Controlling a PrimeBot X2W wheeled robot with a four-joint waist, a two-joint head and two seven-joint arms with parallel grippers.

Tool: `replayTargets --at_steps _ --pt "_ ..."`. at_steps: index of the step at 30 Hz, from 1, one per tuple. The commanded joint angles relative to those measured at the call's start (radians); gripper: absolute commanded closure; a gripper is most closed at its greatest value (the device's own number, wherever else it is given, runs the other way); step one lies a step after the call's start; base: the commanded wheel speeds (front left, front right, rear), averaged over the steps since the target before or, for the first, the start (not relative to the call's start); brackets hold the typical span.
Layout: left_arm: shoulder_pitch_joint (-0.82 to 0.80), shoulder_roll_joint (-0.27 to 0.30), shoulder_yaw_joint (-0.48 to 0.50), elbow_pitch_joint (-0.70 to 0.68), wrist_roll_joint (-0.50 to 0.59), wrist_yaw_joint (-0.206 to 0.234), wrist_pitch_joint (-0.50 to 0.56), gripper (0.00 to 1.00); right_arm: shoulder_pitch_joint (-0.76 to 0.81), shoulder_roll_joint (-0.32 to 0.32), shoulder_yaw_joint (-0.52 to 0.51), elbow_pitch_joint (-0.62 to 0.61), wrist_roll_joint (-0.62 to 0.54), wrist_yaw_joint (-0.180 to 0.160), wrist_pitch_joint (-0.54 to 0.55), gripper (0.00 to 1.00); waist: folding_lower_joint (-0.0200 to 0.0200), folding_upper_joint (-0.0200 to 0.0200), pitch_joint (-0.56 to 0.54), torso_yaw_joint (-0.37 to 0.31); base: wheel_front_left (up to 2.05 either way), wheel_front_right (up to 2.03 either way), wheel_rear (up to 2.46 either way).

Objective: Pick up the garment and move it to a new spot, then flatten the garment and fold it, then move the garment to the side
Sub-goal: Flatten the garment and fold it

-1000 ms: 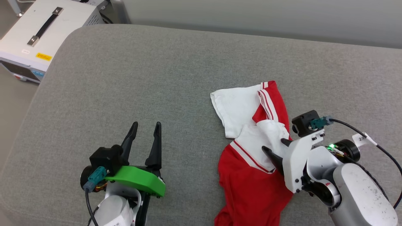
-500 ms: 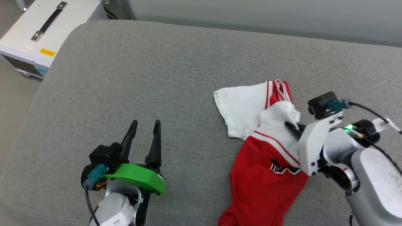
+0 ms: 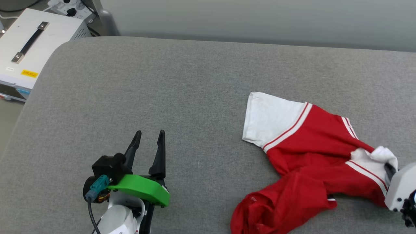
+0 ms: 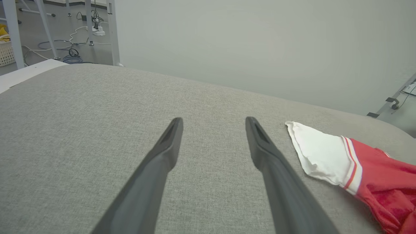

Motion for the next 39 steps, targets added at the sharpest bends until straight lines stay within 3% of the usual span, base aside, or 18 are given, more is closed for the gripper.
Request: replayTargets --at_steps 1,2,3,4,11,21,30,39 --pt "0.009 0.003 0.001 0.004 0.008 -0.004 -0.006 0.0 0.02 0.011 -0.016 0.031 -0.01 -0.001 -0.019 1.0 0.0 0.0 -0.004 -0.009 0.0 0.0 0.0" --pt "0.01 0.005 0.002 0.004 0.007 -0.003 -0.006 0.0 0.025 0.019 -0.023 0.048 -0.009 -0.001 -0.033 0.98 0.0 0.0 -0.005 -0.012 0.0 0.0 0.0" --pt "0.012 0.008 0.001 0.005 0.006 -0.003 -0.004 0.0 0.031 0.03 -0.03 0.084 -0.015 -0.001 -0.066 0.18 0.0 0.0 -0.007 -0.018 0.0 0.0 0.0" --pt "0.013 0.01 0.0 0.005 0.006 -0.002 -0.003 0.0 0.028 0.039 -0.033 0.098 -0.011 -0.001 -0.09 0.0 0.0 0.0 -0.008 -0.021 0.0 0.0 0.0" --pt "0.027 0.022 -0.001 0.002 0.003 0.005 0.004 0.0 0.013 0.08 -0.056 0.104 -0.025 -0.001 -0.281 0.0 0.0 0.0 -0.027 -0.034 0.0 0.0 0.0" --pt "0.044 0.044 0.005 -0.022 -0.001 0.021 0.021 0.0 0.06 0.163 -0.048 -0.044 -0.12 -0.001 -0.534 0.0 0.0 0.0 -0.05 -0.045 0.0 0.0 0.0" --pt "0.005 0.073 -0.005 -0.052 0.008 0.022 0.063 0.0 0.156 0.215 0.038 -0.191 -0.139 -0.001 -0.558 0.0 0.0 0.0 -0.045 -0.087 0.0 0.0 0.0" --pt "-0.213 0.057 -0.127 -0.025 0.018 -0.054 0.249 0.0 0.189 0.224 0.113 -0.282 -0.113 -0.001 -0.538 0.0 0.0 0.0 0.022 -0.163 0.0 0.0 0.0"
